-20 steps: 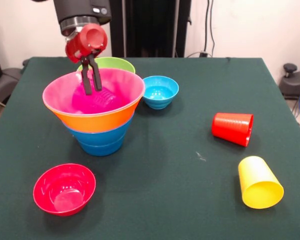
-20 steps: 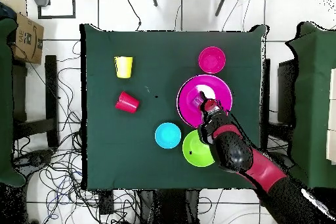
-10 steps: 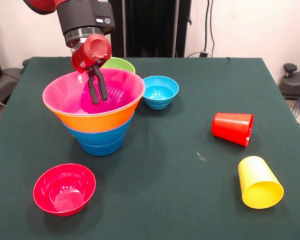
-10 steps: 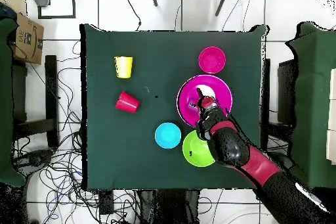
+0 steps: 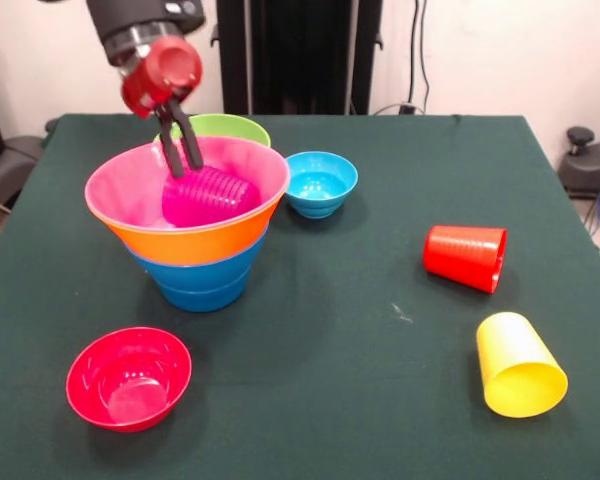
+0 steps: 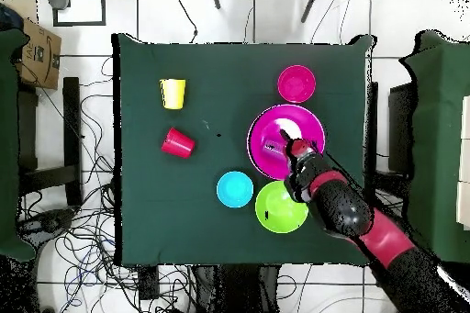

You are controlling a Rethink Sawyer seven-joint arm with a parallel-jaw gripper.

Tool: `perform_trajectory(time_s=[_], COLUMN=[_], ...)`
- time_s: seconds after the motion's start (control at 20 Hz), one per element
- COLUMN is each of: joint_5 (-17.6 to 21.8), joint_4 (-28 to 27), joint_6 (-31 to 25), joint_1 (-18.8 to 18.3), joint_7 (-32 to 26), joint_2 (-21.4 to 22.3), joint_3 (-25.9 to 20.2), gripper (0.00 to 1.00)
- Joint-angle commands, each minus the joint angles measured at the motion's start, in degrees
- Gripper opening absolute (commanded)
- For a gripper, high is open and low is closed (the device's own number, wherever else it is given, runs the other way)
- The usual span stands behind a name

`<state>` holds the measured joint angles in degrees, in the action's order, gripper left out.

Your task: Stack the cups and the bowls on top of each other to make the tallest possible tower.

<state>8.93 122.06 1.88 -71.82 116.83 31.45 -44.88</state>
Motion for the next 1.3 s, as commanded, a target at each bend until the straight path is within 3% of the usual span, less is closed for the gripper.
perform_trajectory(time_s=[0.05,0.3,0.45,0.85,1.3], joint_5=[-5.41,-6.67,-5.56,-4.51,-1.22], joint_4=[2.77,2.01,3.79,4.08,0.21], joint_6=[-15.68,-19.36,-17.93,-14.54,-12.05], joint_1=[-0.94,-2.17,-4.42,-1.42,-0.66], joint_7=[4.66,4.29,4.13,5.46,1.49], joint_2=[10.04,11.80,11.71,8.60,-0.59], joint_3=[-4.59,-5.54,-5.77,-5.93,-6.57], gripper=[1.00,1.00,1.00,1.00,1.00])
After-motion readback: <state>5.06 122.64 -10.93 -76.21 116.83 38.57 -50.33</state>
